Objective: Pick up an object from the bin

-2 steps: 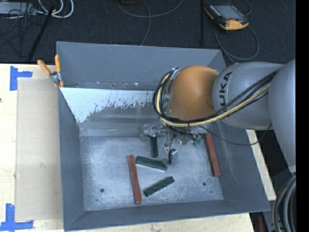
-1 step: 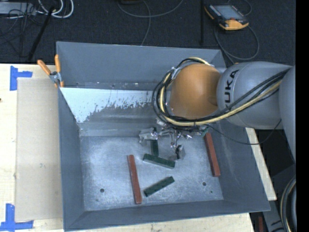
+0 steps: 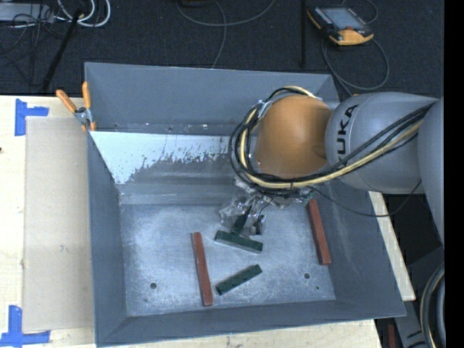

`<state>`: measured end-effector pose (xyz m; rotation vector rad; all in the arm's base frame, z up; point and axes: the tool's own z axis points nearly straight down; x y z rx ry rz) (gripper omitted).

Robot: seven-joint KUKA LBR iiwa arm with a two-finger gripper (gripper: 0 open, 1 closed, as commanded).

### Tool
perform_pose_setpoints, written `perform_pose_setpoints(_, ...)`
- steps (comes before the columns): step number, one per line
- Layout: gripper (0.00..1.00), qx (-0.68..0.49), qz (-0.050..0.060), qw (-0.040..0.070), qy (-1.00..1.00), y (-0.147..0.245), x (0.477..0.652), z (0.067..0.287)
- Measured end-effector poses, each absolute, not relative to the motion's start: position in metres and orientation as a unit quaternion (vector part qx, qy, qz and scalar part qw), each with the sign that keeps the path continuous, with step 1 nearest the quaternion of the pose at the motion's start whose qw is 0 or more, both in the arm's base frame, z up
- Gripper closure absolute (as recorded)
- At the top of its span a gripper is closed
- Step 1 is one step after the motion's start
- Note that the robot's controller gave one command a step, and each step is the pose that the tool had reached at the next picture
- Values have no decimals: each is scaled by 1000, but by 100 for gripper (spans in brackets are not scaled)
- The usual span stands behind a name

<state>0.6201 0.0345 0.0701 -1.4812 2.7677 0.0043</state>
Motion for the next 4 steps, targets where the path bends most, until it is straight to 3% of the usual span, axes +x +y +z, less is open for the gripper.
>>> perform_pose_setpoints(3, 100, -463, 1, 1, 886, 35, 622, 95)
perform_pose_setpoints(4, 100, -461, -2, 5, 887, 36, 624, 192)
